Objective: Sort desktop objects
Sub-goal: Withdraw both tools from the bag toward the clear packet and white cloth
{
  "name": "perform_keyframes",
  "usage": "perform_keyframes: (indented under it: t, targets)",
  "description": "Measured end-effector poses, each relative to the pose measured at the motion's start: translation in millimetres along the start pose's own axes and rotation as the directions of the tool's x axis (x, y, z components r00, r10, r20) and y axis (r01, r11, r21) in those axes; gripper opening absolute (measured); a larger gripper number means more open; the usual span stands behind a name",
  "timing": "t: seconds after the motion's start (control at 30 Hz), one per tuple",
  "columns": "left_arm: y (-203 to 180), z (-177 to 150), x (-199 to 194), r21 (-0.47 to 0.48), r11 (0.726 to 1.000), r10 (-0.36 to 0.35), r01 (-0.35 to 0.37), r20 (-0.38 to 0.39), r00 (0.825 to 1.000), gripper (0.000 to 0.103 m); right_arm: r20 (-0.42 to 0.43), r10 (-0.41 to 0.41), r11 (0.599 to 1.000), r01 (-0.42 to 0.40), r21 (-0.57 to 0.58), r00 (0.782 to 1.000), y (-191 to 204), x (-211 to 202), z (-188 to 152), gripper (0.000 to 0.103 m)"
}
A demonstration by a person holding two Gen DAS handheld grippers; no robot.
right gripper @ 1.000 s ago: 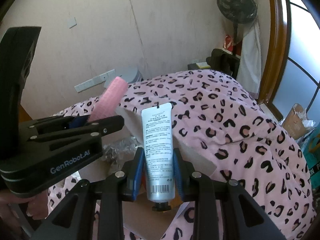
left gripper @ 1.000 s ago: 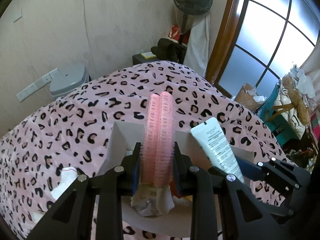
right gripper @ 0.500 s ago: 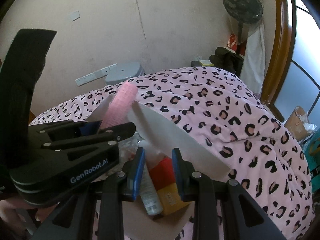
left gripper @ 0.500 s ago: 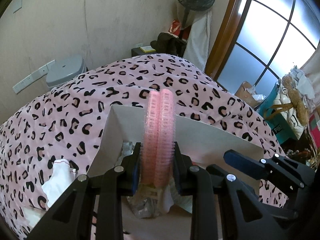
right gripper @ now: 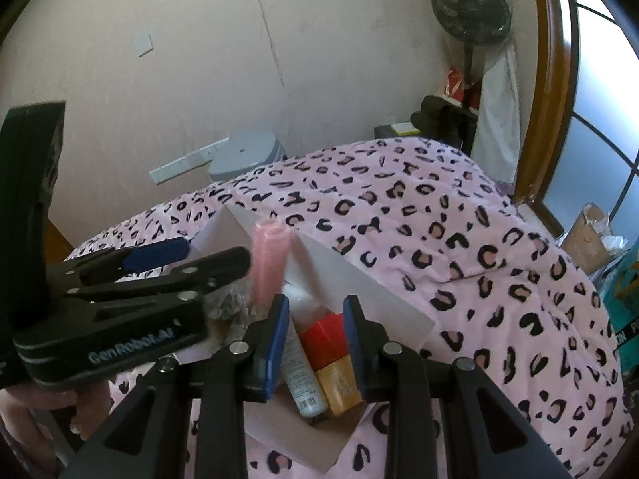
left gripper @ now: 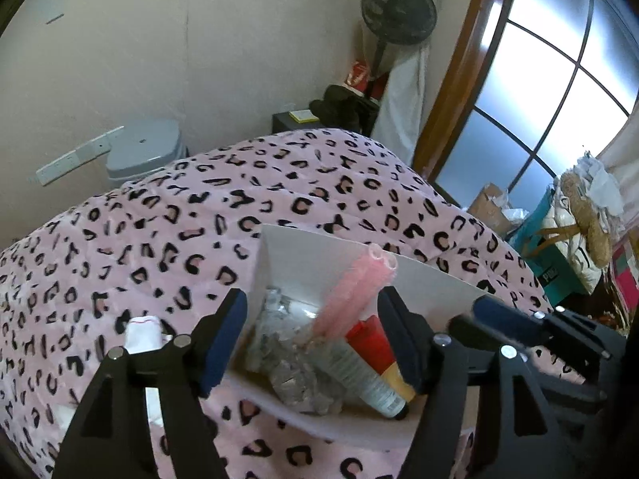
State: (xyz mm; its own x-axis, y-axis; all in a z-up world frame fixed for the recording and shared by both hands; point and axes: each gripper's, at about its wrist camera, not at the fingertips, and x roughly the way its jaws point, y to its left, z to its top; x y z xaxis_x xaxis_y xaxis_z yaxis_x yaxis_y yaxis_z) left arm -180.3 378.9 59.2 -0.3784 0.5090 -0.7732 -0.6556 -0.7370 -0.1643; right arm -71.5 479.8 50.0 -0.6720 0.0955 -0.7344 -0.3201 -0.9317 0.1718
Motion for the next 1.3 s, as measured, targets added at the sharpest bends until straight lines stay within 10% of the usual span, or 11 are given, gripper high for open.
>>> perform_keyframes:
  t: [0.53,1.3]
  targets:
    - [93.9,-86.3,-84.3,-0.169,0.966,0.195,-0.194,-0.013,0.981,0.07,0.077,0.02,1.0,-0.019,-0.019,0.997,20.4,-56.8,-14.2,0.031]
    - [203.6,-198.4,-202.9,-0.377,0.823,0.426,-0.425,-0.086,0.901,0.07,-0.058,0.256,0.956,-0.262,-0.135,0.965,158.9,-37.3,-63.3,0.031]
